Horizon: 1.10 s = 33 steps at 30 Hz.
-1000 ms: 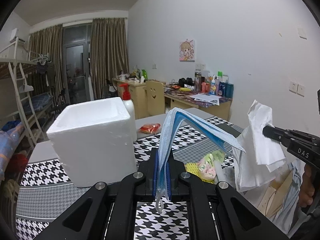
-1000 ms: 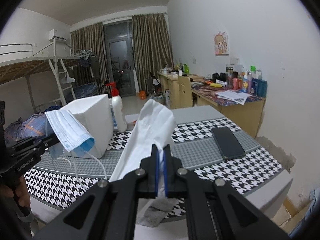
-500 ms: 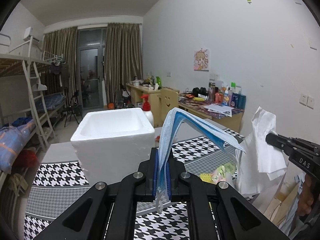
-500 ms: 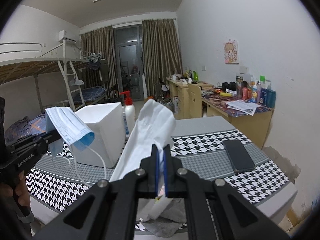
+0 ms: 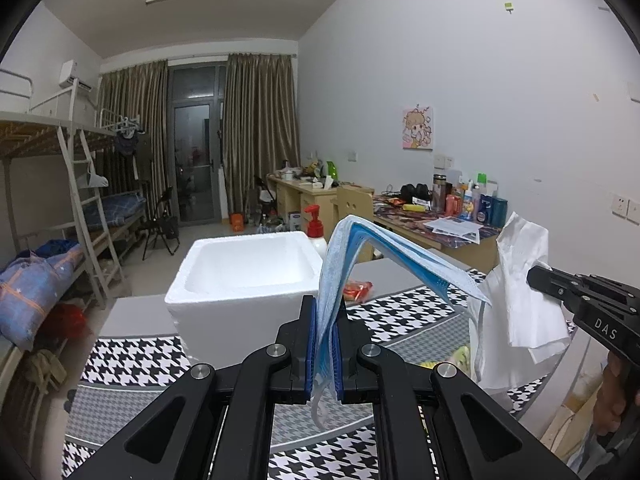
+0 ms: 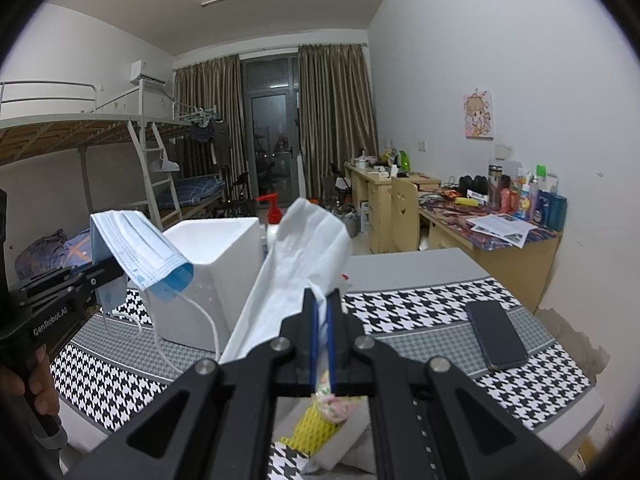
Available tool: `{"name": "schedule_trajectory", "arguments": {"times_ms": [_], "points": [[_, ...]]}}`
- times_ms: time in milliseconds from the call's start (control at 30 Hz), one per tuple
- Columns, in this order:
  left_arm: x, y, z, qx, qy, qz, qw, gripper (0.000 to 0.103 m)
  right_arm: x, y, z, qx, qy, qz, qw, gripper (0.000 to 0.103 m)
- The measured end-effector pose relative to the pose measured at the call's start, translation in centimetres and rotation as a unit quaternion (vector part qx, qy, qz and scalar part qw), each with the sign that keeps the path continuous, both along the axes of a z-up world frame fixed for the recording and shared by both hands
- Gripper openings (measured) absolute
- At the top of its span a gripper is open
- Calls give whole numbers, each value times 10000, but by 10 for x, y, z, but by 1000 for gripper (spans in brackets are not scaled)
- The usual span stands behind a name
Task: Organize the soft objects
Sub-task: 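Carry the mask and the white tissue with both tools over the white foam box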
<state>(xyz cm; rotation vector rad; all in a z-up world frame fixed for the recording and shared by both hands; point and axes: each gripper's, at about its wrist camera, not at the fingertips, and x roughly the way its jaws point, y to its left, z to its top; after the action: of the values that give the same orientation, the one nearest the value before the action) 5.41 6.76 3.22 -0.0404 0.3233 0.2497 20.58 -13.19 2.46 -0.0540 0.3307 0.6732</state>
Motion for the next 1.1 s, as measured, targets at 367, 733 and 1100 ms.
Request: {"name": "schedule_trajectory", "arguments": {"times_ms": [367, 733, 1100], "points": [[10, 11, 7, 45, -17, 63, 10000, 8, 6, 19, 9, -21, -97, 146, 9998, 6], [15, 19, 14, 112, -88, 151, 9998, 8, 11, 34, 18, -38, -183, 293, 9994, 6], [25, 27, 23, 151, -116, 289, 9994, 8, 16, 46, 30, -48, -273, 337, 9990, 6]]}}
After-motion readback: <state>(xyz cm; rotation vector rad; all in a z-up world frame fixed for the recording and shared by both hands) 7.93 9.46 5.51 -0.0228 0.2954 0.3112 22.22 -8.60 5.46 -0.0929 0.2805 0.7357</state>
